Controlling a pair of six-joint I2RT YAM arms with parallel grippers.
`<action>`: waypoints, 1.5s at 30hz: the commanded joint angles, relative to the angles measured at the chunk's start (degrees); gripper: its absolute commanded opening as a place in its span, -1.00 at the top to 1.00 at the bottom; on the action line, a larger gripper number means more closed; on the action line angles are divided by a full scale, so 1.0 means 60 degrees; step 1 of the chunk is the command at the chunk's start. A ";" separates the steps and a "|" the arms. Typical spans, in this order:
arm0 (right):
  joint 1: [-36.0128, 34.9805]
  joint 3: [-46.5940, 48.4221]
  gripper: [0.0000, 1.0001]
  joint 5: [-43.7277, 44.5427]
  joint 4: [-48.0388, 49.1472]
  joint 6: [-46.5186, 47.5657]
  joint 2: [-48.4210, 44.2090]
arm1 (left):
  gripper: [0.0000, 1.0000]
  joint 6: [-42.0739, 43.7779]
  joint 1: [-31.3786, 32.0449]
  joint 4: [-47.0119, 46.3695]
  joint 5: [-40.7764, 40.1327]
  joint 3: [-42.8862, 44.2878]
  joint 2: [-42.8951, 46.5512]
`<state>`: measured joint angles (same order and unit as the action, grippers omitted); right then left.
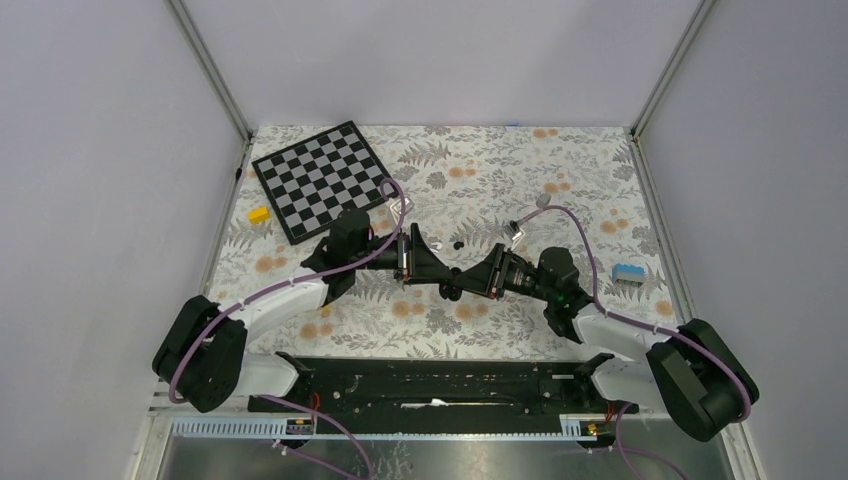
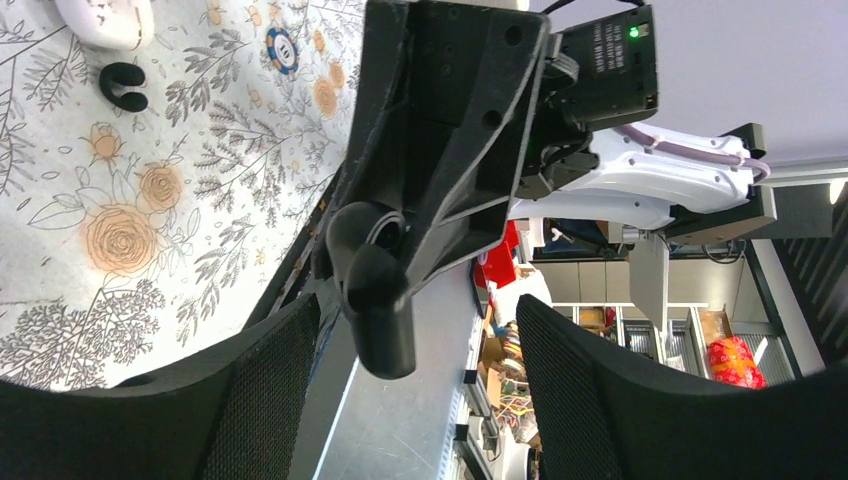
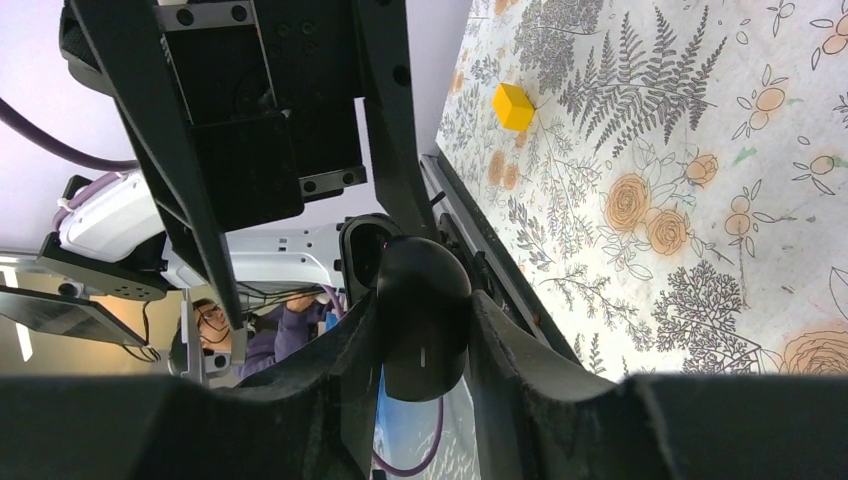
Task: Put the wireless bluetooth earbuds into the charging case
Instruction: Open the charging case.
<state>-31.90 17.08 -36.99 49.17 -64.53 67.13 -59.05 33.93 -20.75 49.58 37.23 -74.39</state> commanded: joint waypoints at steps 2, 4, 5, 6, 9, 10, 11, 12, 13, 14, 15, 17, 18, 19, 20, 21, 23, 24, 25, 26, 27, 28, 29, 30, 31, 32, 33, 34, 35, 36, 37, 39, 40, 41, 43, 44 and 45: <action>-0.0054 -0.0169 1.00 -0.0132 0.1329 -0.0465 0.0252 | -0.43 -0.0204 -0.0016 -0.1083 0.0221 -0.0122 0.0226; -0.0059 -0.0197 1.00 -0.0133 0.1507 -0.0586 0.0336 | -0.37 -0.0171 -0.0016 -0.1097 0.0233 -0.0169 0.0249; -0.0059 -0.0220 1.00 -0.0130 0.1611 -0.0668 0.0370 | -0.35 -0.0115 -0.0016 -0.1047 0.0245 -0.0183 0.0278; -0.0052 -0.0244 1.00 -0.0120 0.1707 -0.0747 0.0413 | -0.33 -0.0024 -0.0016 -0.0909 0.0245 -0.0165 0.0294; -0.0045 -0.0282 1.00 -0.0099 0.2036 -0.0996 0.0483 | -0.28 0.0178 -0.0016 -0.0577 0.0152 -0.0128 0.0333; -0.0032 -0.0283 1.00 -0.0111 0.2119 -0.1057 0.0504 | -0.25 0.0135 -0.0016 -0.0645 0.0131 -0.0196 0.0369; -0.0010 -0.0274 1.00 -0.0118 0.2199 -0.1109 0.0538 | -0.22 0.0110 -0.0023 -0.0715 0.0101 -0.0230 0.0405; -0.0007 -0.0266 1.00 -0.0126 0.2249 -0.1154 0.0571 | -0.19 0.0079 -0.0017 -0.0756 0.0097 -0.0262 0.0425; -0.0002 -0.0259 1.00 -0.0132 0.2297 -0.1198 0.0616 | -0.19 0.0053 -0.0016 -0.0792 0.0102 -0.0275 0.0430; -0.0001 -0.0236 1.00 -0.0164 0.2325 -0.1211 0.0650 | -0.18 0.0042 -0.0016 -0.0813 0.0108 -0.0273 0.0418; -0.0001 -0.0215 1.00 -0.0187 0.2342 -0.1223 0.0673 | -0.17 0.0034 -0.0016 -0.0836 0.0114 -0.0286 0.0409; -0.0001 -0.0212 1.00 -0.0206 0.2380 -0.1234 0.0725 | -0.10 -0.0026 -0.0016 -0.0976 0.0171 -0.0286 0.0349; 0.0003 -0.0221 1.00 -0.0207 0.2402 -0.1252 0.0749 | -0.05 -0.0115 -0.0016 -0.1107 0.0186 -0.0304 0.0312; 0.0009 -0.0239 1.00 -0.0207 0.2478 -0.1287 0.0773 | 0.01 -0.0196 -0.0019 -0.1267 0.0216 -0.0326 0.0293; 0.0013 -0.0271 1.00 -0.0194 0.2586 -0.1337 0.0802 | 0.04 -0.0296 -0.0016 -0.1407 0.0234 -0.0358 0.0261; 0.0014 -0.0296 1.00 -0.0192 0.2707 -0.1407 0.0855 | 0.05 -0.0396 -0.0016 -0.1608 0.0253 -0.0397 0.0235; 0.0014 -0.0393 1.00 -0.0192 0.3074 -0.1599 0.0989 | 0.07 -0.0564 -0.0025 -0.1878 0.0297 -0.0454 0.0174; 0.0016 -0.0455 1.00 -0.0192 0.3296 -0.1748 0.1094 | 0.09 -0.0640 -0.0032 -0.2011 0.0323 -0.0495 0.0140; 0.0014 -0.0497 1.00 -0.0192 0.3521 -0.1863 0.1201 | 0.10 -0.0696 -0.0031 -0.2106 0.0363 -0.0513 0.0118; 0.0014 -0.0541 1.00 -0.0203 0.3760 -0.1958 0.1335 | 0.10 -0.0710 -0.0034 -0.2120 0.0384 -0.0514 0.0100; 0.0021 -0.0587 1.00 -0.0206 0.4010 -0.2071 0.1438 | 0.10 -0.0695 -0.0031 -0.2094 0.0405 -0.0499 0.0085; 0.0015 -0.0618 1.00 -0.0219 0.4229 -0.2164 0.1550 | 0.10 -0.0672 -0.0031 -0.2069 0.0408 -0.0504 0.0089; 0.0014 -0.0642 1.00 -0.0234 0.4424 -0.2245 0.1650 | 0.10 -0.0656 -0.0038 -0.2039 0.0402 -0.0506 0.0088; 0.0014 -0.0650 1.00 -0.0236 0.4581 -0.2310 0.1752 | 0.10 -0.0648 -0.0048 -0.2032 0.0395 -0.0520 0.0086; 0.0014 -0.0663 1.00 -0.0236 0.4750 -0.2379 0.1827 | 0.10 -0.0647 -0.0045 -0.2038 0.0394 -0.0540 0.0087; 0.0014 -0.0664 1.00 -0.0256 0.4877 -0.2427 0.1897 | 0.10 -0.0647 -0.0045 -0.2027 0.0383 -0.0539 0.0089; 0.0014 -0.0651 1.00 -0.0284 0.4973 -0.2461 0.1971 | 0.10 -0.0627 -0.0045 -0.1995 0.0385 -0.0531 0.0077; 0.0014 -0.0626 1.00 -0.0304 0.5031 -0.2471 0.2006 | 0.06 -0.0588 -0.0052 -0.1879 0.0369 -0.0512 0.0068; 0.0014 -0.0608 1.00 -0.0329 0.5051 -0.2472 0.2014 | -0.01 -0.0506 -0.0046 -0.1731 0.0335 -0.0469 0.0052; 0.0014 -0.0606 1.00 -0.0337 0.5046 -0.2472 0.1992 | -0.07 -0.0395 -0.0049 -0.1566 0.0315 -0.0442 0.0050; 0.0021 -0.0586 1.00 -0.0338 0.4996 -0.2461 0.1950 | -0.11 -0.0278 -0.0046 -0.1414 0.0277 -0.0391 0.0082; 0.0014 -0.0565 1.00 -0.0338 0.4796 -0.2360 0.1852 | -0.16 0.0019 -0.0045 -0.0971 0.0144 -0.0286 0.0178; 0.0014 -0.0575 1.00 -0.0327 0.4633 -0.2301 0.1786 | -0.16 0.0234 -0.0047 -0.0634 0.0034 -0.0196 0.0225; 0.0014 -0.0565 1.00 -0.0311 0.4518 -0.2242 0.1721 | -0.16 0.0401 -0.0045 -0.0327 -0.0041 -0.0109 0.0282; 0.0014 -0.0577 1.00 -0.0295 0.4420 -0.2182 0.1654 | -0.11 0.0537 -0.0046 -0.0099 -0.0094 -0.0022 0.0342; 0.0007 -0.0586 1.00 -0.0295 0.4418 -0.2179 0.1635 | -0.09 0.0546 -0.0045 -0.0075 -0.0098 -0.0020 0.0361; 0.0017 -0.0578 1.00 -0.0284 0.4427 -0.2186 0.1630 | -0.07 0.0553 -0.0052 -0.0072 -0.0093 -0.0023 0.0358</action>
<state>-31.88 13.19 -38.20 73.97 -78.74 78.74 -58.98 33.87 -22.52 50.06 34.50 -73.97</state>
